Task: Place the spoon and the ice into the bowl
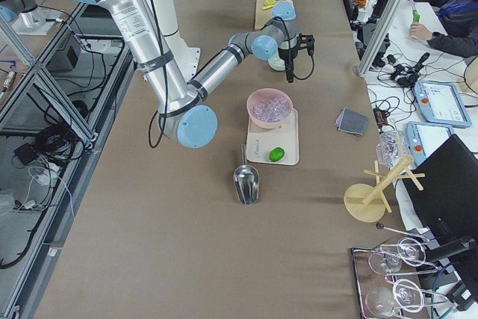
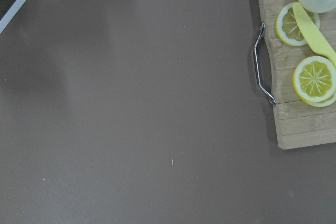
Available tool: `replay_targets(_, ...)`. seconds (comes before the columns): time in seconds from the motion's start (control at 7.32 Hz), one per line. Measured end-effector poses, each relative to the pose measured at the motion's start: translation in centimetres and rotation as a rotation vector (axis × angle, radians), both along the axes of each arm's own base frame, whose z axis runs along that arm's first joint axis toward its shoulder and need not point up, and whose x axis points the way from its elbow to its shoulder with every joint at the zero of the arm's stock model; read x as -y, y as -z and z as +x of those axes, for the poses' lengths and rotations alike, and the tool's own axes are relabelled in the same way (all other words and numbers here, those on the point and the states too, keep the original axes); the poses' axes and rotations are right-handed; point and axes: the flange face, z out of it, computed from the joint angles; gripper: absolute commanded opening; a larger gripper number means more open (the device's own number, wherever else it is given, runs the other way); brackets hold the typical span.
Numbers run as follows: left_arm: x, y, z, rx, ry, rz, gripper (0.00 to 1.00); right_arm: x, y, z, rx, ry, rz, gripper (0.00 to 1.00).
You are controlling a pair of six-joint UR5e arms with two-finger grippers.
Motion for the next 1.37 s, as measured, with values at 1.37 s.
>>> replay_targets(1.37, -0.9, -0.8, -0.6, 0.052, 0.004, -0.007, 0.99, -20.9, -33.8, 36.2, -0.150, 0.189, -0.074, 1.00)
